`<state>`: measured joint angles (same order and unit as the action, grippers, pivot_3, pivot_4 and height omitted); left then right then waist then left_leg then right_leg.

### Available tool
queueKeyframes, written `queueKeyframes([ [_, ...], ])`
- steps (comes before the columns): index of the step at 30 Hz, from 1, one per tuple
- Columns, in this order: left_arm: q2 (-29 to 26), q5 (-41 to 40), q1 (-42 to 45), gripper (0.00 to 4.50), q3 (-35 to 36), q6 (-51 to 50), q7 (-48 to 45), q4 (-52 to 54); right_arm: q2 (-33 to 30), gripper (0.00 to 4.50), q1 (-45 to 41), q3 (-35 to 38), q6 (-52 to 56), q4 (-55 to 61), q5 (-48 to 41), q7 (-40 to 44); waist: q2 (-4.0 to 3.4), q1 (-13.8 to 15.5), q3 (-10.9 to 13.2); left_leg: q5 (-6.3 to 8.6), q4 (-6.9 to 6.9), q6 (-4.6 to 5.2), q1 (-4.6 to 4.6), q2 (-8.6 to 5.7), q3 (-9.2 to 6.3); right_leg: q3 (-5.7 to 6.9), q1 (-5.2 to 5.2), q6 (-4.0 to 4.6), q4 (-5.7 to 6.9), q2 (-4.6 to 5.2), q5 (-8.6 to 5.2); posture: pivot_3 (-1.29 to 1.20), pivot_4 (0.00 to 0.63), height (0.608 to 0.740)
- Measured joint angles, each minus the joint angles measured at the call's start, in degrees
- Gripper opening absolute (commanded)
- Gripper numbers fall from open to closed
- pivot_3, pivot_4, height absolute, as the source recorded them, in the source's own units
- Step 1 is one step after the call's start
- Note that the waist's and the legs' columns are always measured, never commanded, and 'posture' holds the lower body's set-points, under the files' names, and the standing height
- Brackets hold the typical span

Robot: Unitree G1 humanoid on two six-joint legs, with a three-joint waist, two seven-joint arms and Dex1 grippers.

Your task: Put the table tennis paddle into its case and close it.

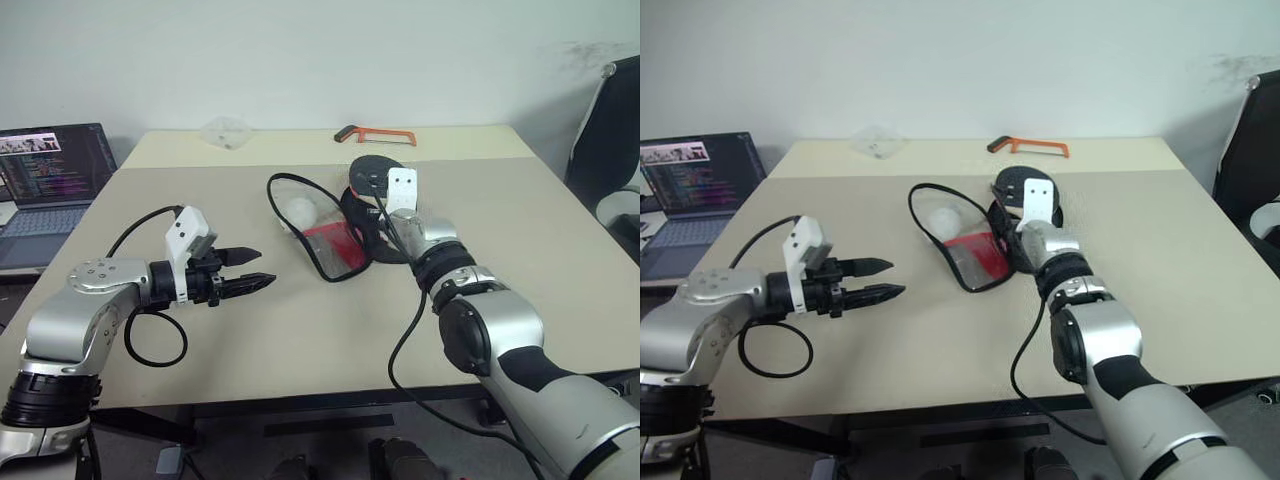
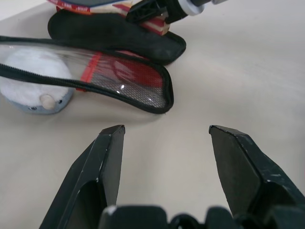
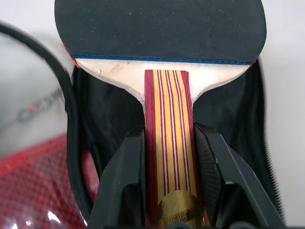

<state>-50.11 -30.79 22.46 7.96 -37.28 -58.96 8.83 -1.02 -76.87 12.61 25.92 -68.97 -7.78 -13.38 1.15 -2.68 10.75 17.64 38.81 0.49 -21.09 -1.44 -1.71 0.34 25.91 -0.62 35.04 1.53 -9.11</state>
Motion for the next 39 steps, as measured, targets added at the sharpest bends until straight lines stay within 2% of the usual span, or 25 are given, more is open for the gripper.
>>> queueKeyframes([
  [12,-0.32,-0.61,-1.66,3.08,1.48,-1.02,1.03,2.18,-0.11,1.09,1.4,-4.89,-0.53,-1.44,4.29,6.17,0.0,-0.77,0.0,0.0,-0.01,0.0,0.0,0.05,0.2,-0.2,0.17,0.03,0.1,-0.05,0.01,0.0,0.15,0.74],
  [23,-0.33,-0.63,-2.02,3.08,1.48,-1.07,1.95,2.48,-0.64,1.09,1.82,-3.13,-0.36,-1.61,4.19,3.72,0.0,-0.63,0.0,0.0,-0.01,-0.01,-0.01,0.03,0.24,-0.53,0.18,0.03,0.1,-0.06,0.01,0.0,0.15,0.74],
  [39,-0.33,-0.58,-1.79,3.08,1.46,-1.06,1.85,2.31,0.06,1.09,2.54,-2.92,1.93,-1.6,4.14,5.78,0.0,-0.65,0.0,0.01,0.0,0.0,0.02,0.04,0.3,-0.63,0.19,0.03,0.13,-0.1,0.02,0.0,0.15,0.74],
])
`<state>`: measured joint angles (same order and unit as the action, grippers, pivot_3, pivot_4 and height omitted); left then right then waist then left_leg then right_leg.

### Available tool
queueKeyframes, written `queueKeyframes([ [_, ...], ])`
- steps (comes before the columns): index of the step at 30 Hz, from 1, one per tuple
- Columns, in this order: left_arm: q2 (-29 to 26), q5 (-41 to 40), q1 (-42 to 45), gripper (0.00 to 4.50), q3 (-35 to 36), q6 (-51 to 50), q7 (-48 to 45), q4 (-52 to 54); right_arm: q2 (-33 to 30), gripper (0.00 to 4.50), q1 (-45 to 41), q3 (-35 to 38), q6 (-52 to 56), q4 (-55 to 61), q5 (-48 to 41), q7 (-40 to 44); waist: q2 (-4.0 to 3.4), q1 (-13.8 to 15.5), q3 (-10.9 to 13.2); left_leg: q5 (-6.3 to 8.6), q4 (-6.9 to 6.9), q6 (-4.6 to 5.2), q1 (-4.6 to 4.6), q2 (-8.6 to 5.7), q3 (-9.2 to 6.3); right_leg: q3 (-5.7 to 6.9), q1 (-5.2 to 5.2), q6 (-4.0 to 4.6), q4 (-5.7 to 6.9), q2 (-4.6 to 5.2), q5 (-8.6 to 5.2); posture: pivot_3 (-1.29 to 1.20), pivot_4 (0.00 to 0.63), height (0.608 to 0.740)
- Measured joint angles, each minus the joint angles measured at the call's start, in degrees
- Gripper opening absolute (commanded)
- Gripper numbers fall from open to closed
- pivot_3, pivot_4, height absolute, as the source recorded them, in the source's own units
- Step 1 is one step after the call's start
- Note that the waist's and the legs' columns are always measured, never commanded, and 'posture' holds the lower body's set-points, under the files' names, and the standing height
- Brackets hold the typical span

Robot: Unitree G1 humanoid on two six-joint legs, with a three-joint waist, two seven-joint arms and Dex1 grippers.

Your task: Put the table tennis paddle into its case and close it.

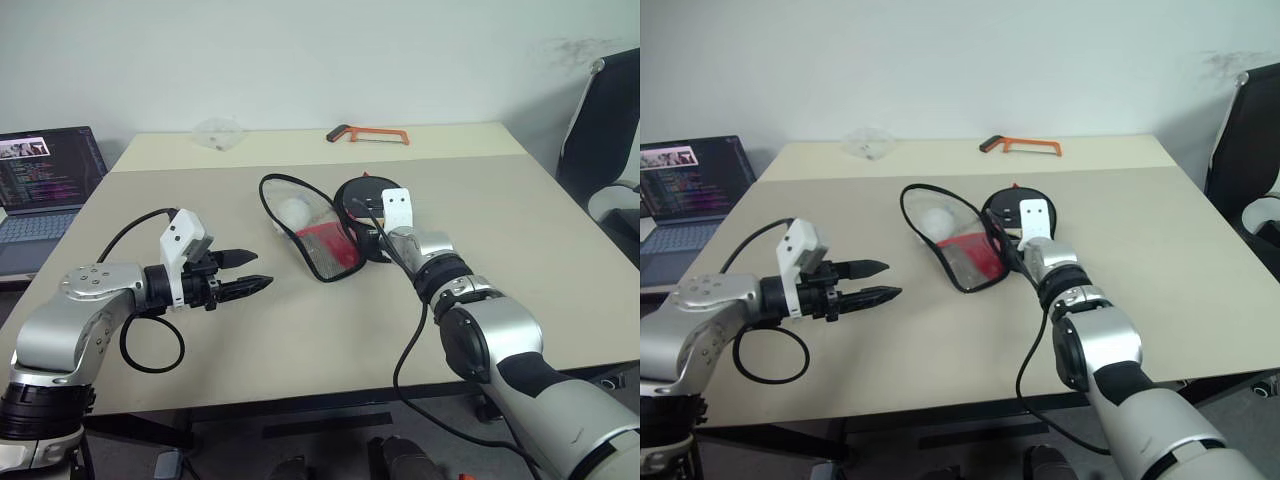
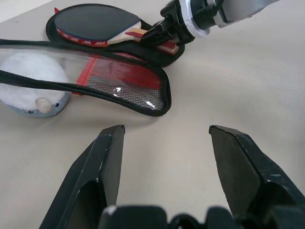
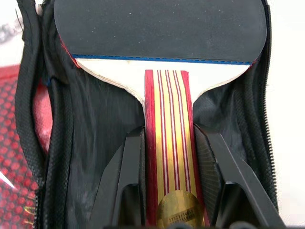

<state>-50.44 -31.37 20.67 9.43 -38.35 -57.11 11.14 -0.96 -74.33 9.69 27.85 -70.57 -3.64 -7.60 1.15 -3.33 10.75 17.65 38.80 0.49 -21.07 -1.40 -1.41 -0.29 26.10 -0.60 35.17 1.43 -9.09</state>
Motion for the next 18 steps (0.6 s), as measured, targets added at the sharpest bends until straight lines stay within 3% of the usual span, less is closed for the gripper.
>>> queueKeyframes([
  [2,0.0,0.0,0.15,3.08,0.0,0.0,0.0,0.0,-0.07,1.09,0.01,0.24,0.07,0.0,-0.08,0.23,0.0,0.01,0.0,0.0,0.0,0.0,0.0,0.0,0.0,0.01,0.0,0.0,0.0,0.0,0.0,0.0,0.15,0.74],
  [12,0.0,0.04,0.52,3.08,-0.03,0.03,-0.05,-0.16,-0.57,4.4,0.1,-0.4,0.15,0.63,0.13,2.49,0.0,0.0,0.0,0.0,0.0,0.0,0.02,0.0,0.03,-0.02,0.0,0.0,0.02,-0.02,0.0,0.0,0.15,0.74],
  [16,-0.02,0.23,1.52,3.08,-0.08,0.34,-0.89,-1.35,-2.98,4.48,0.13,-4.47,4.22,10.26,0.81,9.16,0.0,0.04,0.0,0.0,0.01,0.0,0.03,0.0,0.04,-0.04,0.01,-0.01,0.04,-0.05,0.0,0.0,0.15,0.74],
  [18,-0.11,0.59,1.83,3.08,-0.32,0.77,-1.23,-2.21,-6.22,4.48,2.64,-8.33,10.32,22.16,1.94,13.24,0.0,0.12,0.0,0.0,0.01,0.01,0.01,0.0,0.0,-0.02,0.02,-0.01,0.03,-0.04,0.0,0.0,0.15,0.74],
])
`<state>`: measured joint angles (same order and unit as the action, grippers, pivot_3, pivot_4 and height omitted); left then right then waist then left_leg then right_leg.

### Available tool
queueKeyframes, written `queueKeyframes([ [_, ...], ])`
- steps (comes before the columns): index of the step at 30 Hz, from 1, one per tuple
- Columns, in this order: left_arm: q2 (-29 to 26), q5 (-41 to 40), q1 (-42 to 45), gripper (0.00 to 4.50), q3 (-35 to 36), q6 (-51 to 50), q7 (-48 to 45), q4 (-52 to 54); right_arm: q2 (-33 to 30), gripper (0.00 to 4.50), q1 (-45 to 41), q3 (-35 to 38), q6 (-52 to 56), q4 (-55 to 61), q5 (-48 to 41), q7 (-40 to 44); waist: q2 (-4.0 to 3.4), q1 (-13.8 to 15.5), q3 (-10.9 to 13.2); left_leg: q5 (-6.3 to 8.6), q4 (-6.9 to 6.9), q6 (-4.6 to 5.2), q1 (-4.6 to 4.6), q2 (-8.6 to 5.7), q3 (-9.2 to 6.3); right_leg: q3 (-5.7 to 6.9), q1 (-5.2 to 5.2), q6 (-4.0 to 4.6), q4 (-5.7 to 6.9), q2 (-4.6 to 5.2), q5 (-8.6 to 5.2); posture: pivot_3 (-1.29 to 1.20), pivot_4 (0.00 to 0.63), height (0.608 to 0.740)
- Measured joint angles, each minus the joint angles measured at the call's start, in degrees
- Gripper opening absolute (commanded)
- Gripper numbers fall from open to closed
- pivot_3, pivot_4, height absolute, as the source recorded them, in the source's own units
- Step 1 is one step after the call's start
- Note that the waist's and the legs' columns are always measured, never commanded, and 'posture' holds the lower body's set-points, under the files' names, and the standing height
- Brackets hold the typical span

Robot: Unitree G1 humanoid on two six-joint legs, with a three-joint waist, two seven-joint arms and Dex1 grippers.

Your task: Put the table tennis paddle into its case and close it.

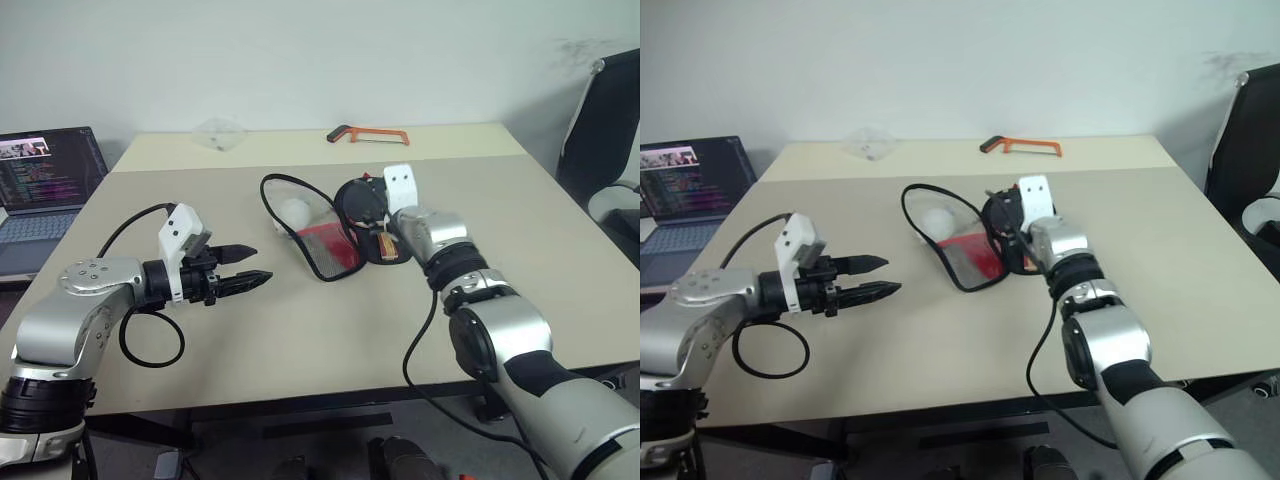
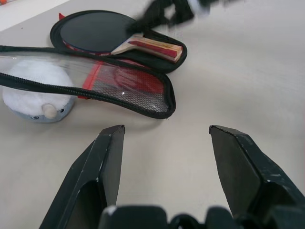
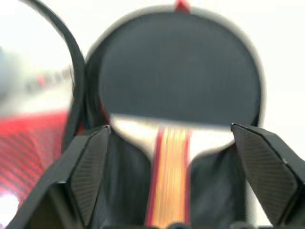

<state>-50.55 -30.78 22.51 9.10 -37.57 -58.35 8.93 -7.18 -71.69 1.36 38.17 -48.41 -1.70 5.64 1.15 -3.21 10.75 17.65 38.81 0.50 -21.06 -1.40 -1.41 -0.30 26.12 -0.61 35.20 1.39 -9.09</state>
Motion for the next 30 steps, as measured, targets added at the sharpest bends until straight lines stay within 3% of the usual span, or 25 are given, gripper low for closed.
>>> queueKeyframes([
  [2,-0.55,0.71,0.49,3.08,-0.52,0.62,-0.29,-0.73,-7.54,4.48,6.62,-5.17,7.27,18.75,0.01,7.59,0.01,0.95,-0.01,0.01,0.0,0.0,-0.12,0.0,-0.16,0.19,0.0,-0.01,-0.12,-0.01,-0.01,0.0,0.15,0.74],
  [6,-1.19,2.58,1.1,3.08,-1.13,2.23,-1.0,-3.9,-21.15,4.48,18.61,-6.87,16.82,43.48,-5.46,21.49,0.05,1.62,-0.03,0.04,0.02,0.02,-0.12,-0.03,-0.12,0.47,-0.03,-0.05,-0.17,-0.11,-0.03,0.0,0.15,0.74],
  [9,0.78,5.44,4.28,3.08,-3.67,4.88,-0.04,-7.4,-26.69,4.48,29.04,-4.34,14.65,50.79,-10.97,31.07,0.08,1.78,-0.04,0.04,0.1,0.03,0.15,-0.02,-0.11,0.54,-0.34,-0.06,-0.16,-0.16,-0.04,0.0,0.15,0.74],
  [11,2.31,7.63,6.33,3.08,-6.0,7.12,0.22,-9.91,-30.71,4.48,37.41,-2.69,7.6,55.42,-14.44,39.41,0.07,1.73,-0.04,0.03,0.11,0.03,0.22,-0.02,-0.05,0.49,-0.39,-0.28,-0.18,-0.2,-0.18,0.0,0.15,0.74],
  [16,5.64,14.24,11.09,3.08,-11.59,12.5,0.9,-18.03,-32.6,4.48,42.57,0.93,3.34,61.29,-22.21,48.83,0.1,1.02,-0.02,0.03,0.18,0.03,0.4,0.09,0.22,0.15,-0.43,-0.36,-0.07,-0.26,-0.16,0.0,0.15,0.74],
  [19,7.22,20.32,14.72,2.45,-14.77,18.0,3.89,-25.39,-32.27,4.5,42.81,2.09,2.46,64.24,-25.05,49.51,0.11,1.23,-0.03,0.03,0.18,0.03,0.52,0.09,0.21,0.02,-0.47,-0.34,-0.04,-0.27,-0.15,0.0,0.15,0.74],
  [25,13.14,27.38,20.16,0.23,-17.98,24.47,7.69,-40.42,-31.5,4.5,42.86,2.3,2.52,67.11,-26.82,47.59,0.15,1.89,-0.05,0.03,0.23,0.03,0.3,-0.07,0.17,0.03,-0.45,-0.25,-0.16,-0.23,0.13,0.0,0.15,0.74],
  [26,14.03,27.93,20.96,0.04,-18.05,25.36,7.82,-42.27,-31.55,4.5,42.9,2.32,2.51,67.27,-26.83,47.27,0.16,1.97,-0.05,0.03,0.23,0.04,0.26,-0.1,0.18,0.03,-0.41,-0.27,-0.16,-0.21,0.15,0.0,0.15,0.74],
  [30,18.91,29.57,26.32,0.04,-18.07,29.28,9.62,-50.46,-31.93,4.5,43.12,2.18,2.34,67.31,-26.29,45.4,0.17,2.88,-0.05,0.03,0.24,0.04,0.2,-0.15,0.16,0.06,-0.36,-0.29,-0.17,-0.16,0.17,0.0,0.15,0.74],
])
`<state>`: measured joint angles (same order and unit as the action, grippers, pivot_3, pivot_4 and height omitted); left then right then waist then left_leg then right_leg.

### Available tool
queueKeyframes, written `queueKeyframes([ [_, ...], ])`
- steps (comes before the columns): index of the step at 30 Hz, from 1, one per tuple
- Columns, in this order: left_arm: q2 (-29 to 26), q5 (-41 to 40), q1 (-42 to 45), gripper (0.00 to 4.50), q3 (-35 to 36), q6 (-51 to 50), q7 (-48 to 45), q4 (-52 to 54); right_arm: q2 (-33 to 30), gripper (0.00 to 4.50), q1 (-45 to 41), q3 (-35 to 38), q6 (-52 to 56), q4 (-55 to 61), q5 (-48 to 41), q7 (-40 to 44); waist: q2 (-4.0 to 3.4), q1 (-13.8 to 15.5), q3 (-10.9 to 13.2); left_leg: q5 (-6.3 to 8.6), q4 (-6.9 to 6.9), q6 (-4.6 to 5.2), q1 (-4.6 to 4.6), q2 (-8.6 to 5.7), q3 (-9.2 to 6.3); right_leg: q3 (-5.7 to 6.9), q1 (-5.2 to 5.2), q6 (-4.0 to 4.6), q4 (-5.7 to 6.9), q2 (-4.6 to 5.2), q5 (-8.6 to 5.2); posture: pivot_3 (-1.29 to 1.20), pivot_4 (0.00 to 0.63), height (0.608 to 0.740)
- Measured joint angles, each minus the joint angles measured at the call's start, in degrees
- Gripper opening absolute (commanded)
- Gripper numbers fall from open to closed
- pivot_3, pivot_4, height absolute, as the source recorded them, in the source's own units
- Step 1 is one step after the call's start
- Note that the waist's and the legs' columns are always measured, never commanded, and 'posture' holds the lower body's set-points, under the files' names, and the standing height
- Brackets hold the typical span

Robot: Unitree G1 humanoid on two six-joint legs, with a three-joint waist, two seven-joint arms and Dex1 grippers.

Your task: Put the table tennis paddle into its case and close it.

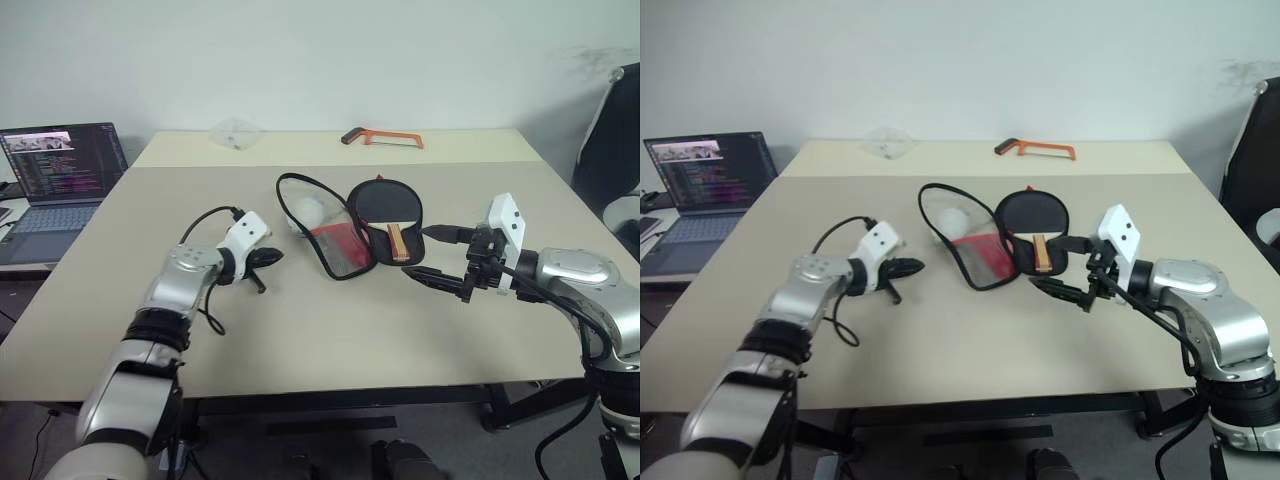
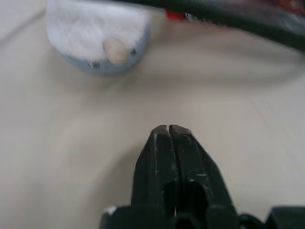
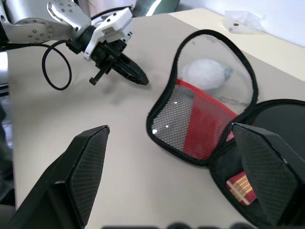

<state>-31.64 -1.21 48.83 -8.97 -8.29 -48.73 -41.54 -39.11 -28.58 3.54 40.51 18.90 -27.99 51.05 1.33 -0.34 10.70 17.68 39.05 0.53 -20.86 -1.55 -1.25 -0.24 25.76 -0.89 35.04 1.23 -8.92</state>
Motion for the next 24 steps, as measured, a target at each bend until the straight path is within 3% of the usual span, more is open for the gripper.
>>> queueKeyframes([
  [8,12.03,0.53,9.81,0.04,0.68,5.89,3.49,-14.16,-0.64,4.5,0.56,0.17,-0.23,-0.08,0.01,-1.74,0.06,0.37,0.0,0.0,0.03,0.0,0.0,-0.03,0.01,-0.01,-0.02,-0.02,0.02,-0.01,0.01,0.0,0.15,0.74],
  [17,27.47,1.04,24.04,0.04,5.17,13.77,16.35,-28.12,1.81,4.5,-6.15,7.18,-1.42,-5.29,-0.34,-11.41,0.09,0.36,0.01,0.01,0.01,0.02,-0.01,-0.06,0.09,-0.13,-0.02,-0.07,-0.01,-0.01,0.04,0.0,0.15,0.74],
  [21,33.0,1.54,24.92,0.04,5.78,14.53,17.74,-30.25,2.01,4.5,-7.54,8.92,-1.4,-6.18,-0.29,-14.54,0.08,0.24,0.01,0.02,-0.01,0.04,0.03,-0.05,0.16,-0.18,-0.02,-0.07,0.01,-0.04,0.04,0.0,0.15,0.74],
  [24,33.22,2.74,23.02,0.04,5.09,14.87,17.64,-30.98,3.42,4.5,-8.28,8.85,-1.34,-7.96,-0.14,-16.85,0.08,-0.22,0.01,0.02,-0.03,0.05,0.05,0.08,0.42,-0.43,-0.02,-0.07,0.06,-0.1,0.04,0.0,0.15,0.74],
])
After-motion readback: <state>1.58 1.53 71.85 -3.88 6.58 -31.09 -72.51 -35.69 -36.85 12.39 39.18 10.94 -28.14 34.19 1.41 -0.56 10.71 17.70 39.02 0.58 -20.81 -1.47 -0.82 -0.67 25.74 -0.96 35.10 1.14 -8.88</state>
